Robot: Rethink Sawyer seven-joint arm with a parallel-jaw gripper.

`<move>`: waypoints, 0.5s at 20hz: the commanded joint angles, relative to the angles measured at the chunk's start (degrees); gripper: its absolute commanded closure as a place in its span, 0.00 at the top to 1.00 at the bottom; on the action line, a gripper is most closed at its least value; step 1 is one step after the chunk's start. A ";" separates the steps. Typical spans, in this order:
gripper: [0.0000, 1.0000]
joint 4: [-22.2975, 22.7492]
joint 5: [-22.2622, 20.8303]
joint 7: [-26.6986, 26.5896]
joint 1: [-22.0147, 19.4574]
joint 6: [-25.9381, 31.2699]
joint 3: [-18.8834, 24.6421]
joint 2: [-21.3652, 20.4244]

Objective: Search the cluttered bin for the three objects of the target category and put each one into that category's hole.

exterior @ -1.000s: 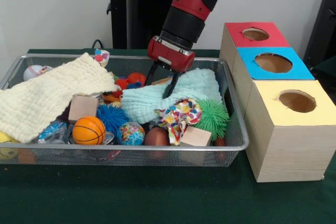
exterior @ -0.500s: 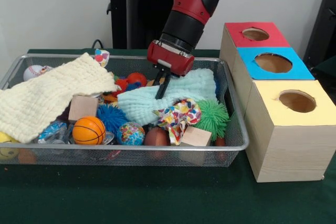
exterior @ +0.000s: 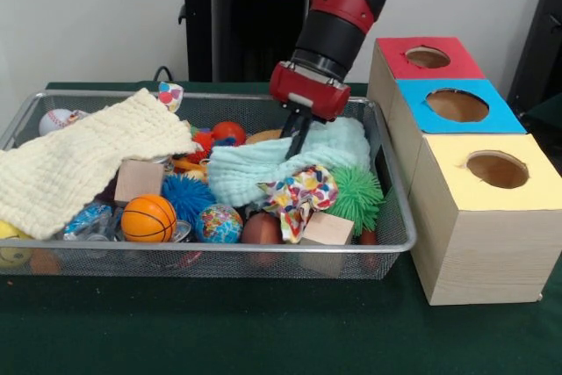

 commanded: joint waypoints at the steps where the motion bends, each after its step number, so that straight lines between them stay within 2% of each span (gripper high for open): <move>1: 0.00 -1.45 11.73 1.54 9.67 10.85 -2.54 -6.29; 4: 0.00 -2.63 14.17 -0.53 13.39 16.40 -5.24 -8.40; 10: 0.00 -6.81 12.06 0.31 16.17 22.96 -7.86 -9.76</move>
